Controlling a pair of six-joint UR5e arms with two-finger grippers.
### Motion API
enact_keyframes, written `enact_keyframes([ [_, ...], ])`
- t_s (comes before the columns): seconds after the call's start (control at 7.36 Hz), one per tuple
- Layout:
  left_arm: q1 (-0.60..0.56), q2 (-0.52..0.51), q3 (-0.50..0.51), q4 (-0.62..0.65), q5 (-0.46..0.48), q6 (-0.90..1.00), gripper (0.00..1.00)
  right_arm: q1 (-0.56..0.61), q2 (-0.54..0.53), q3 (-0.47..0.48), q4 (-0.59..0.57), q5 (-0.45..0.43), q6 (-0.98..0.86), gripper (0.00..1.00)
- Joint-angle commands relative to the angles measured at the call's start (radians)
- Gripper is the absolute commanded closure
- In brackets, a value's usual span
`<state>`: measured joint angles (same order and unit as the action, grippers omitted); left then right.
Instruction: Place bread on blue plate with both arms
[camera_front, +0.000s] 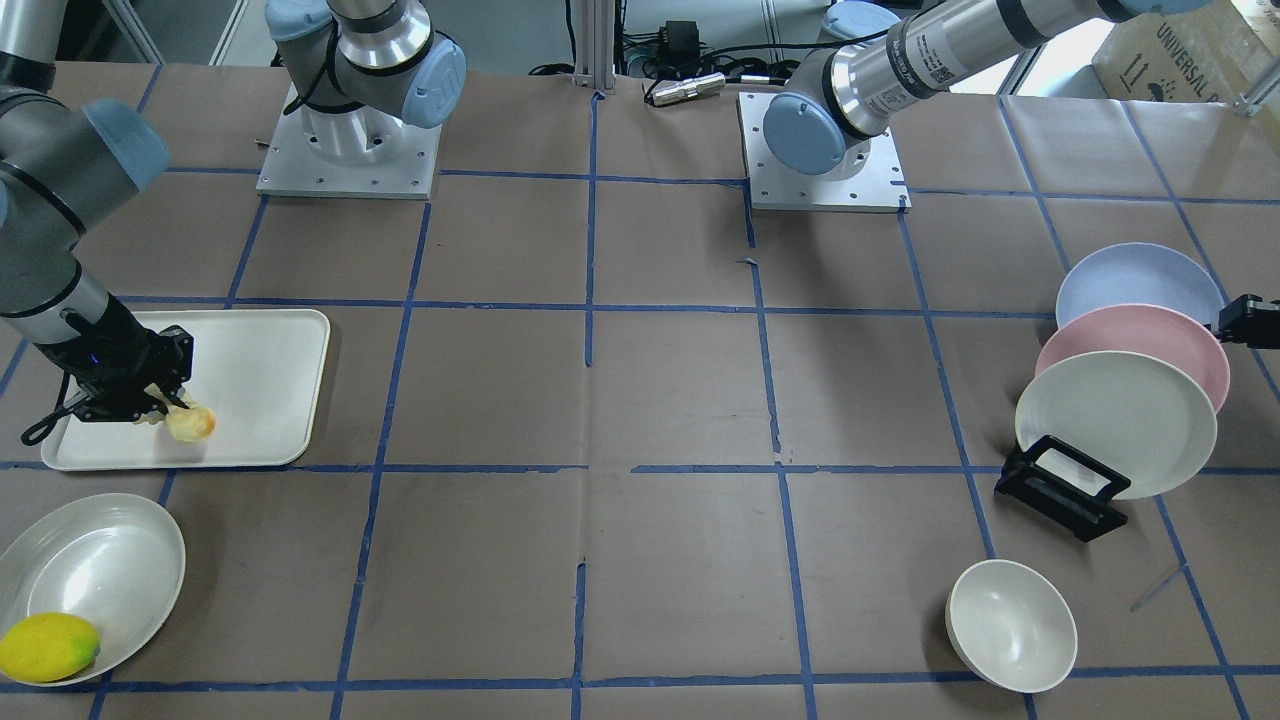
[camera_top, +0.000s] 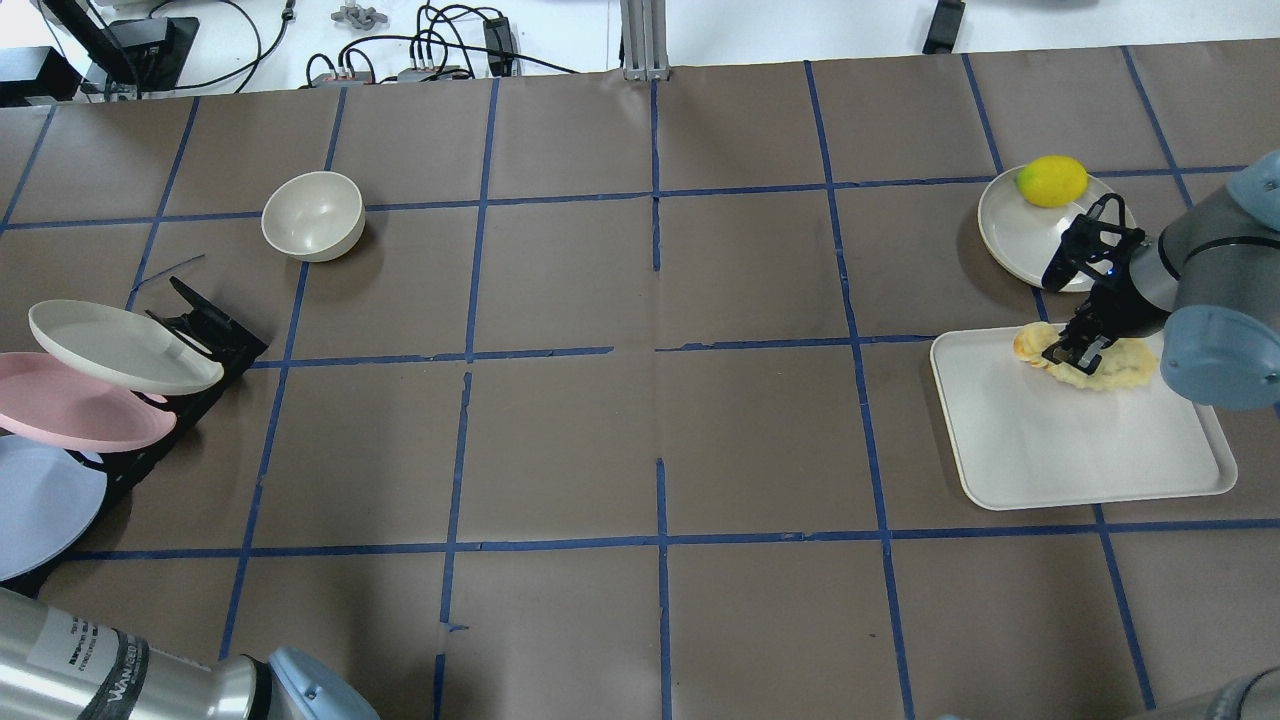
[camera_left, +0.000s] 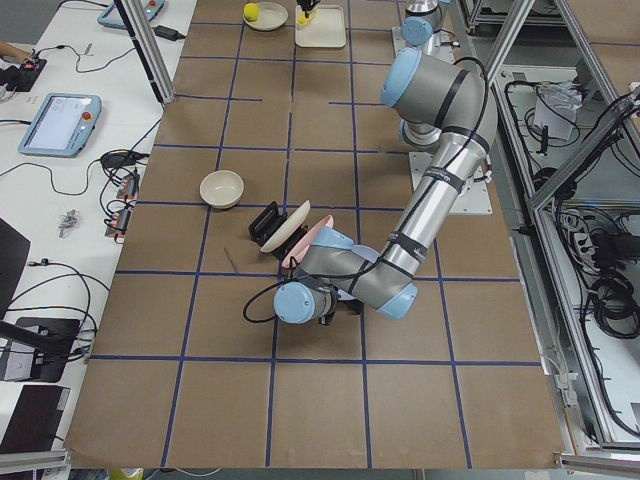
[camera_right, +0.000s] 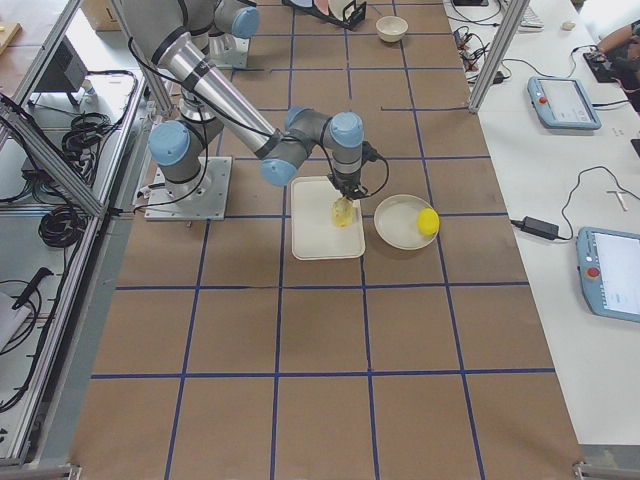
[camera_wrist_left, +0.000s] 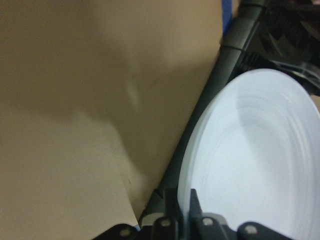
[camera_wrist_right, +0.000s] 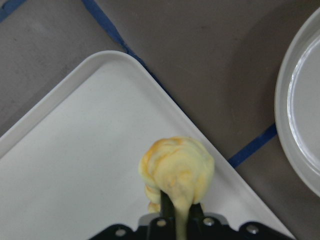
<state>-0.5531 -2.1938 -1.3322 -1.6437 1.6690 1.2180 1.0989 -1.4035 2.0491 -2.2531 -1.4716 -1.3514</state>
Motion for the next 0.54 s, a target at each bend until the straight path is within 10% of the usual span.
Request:
enact_keyframes([
  [0.0,-0.007,0.066,0.010,-0.013,0.002,0.009,0.92,0.062,-0.145,-0.061,0.224,-0.003,0.061,0.91],
  [0.41,-0.008,0.242,-0.059,-0.089,0.005,0.002,0.92,0.183,-0.240,-0.347,0.753,-0.004,0.311,0.91],
])
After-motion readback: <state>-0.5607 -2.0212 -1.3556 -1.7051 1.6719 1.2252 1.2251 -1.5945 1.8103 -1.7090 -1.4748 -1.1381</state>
